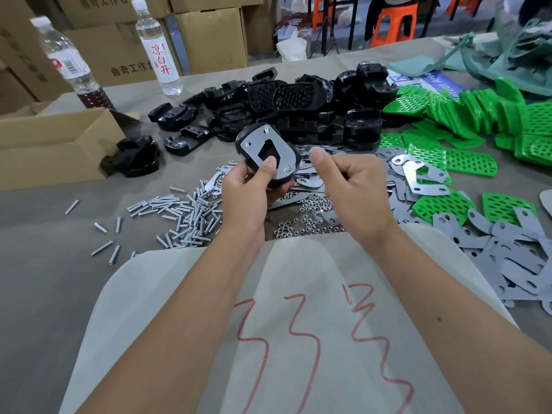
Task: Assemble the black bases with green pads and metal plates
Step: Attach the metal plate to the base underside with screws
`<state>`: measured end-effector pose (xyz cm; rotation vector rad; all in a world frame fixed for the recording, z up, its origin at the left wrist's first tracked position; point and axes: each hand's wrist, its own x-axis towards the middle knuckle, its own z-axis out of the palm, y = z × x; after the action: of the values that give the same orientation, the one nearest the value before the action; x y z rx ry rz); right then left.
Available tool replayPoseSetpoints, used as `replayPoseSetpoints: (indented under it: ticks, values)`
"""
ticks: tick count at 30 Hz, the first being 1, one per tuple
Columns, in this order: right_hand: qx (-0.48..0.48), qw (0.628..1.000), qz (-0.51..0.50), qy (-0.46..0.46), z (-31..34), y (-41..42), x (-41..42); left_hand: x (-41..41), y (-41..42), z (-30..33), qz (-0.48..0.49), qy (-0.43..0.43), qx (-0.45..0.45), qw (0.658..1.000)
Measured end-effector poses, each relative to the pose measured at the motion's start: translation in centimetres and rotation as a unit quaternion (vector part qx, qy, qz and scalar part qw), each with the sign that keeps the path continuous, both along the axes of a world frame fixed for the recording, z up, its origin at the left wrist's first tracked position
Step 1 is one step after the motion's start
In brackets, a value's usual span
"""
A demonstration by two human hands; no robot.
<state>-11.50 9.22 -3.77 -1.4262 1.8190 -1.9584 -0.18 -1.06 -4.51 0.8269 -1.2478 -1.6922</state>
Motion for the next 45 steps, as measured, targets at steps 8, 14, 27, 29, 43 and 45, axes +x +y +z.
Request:
replayPoseSetpoints:
  ticks: [8,14,27,29,43,45]
  values:
    - [0.151,0.956,-0.044,0.248,-0.7,-1.1,0.4,-0.1,0.9,0.1,0.030,-0.080,-0.090,0.992]
    - [0.184,0.939,-0.088,0.276,-0.7,-1.1,0.5,-0.1,1.2,0.2,0.035,-0.093,-0.140,0.985]
    - [0.209,0.936,-0.076,0.274,-0.3,-0.8,0.5,-0.2,0.9,0.0,0.034,-0.056,-0.099,0.993]
    - [0.212,0.935,-0.050,0.278,-0.4,-0.7,0.6,-0.1,0.8,0.1,0.049,-0.050,-0.082,0.994]
    - [0.228,0.933,-0.086,0.264,-0.1,-0.8,0.5,-0.2,0.9,0.0,0.050,-0.064,-0.096,0.992]
    - [0.227,0.933,-0.056,0.274,-0.2,-0.8,0.6,-0.2,0.8,-0.1,0.054,-0.061,-0.092,0.992]
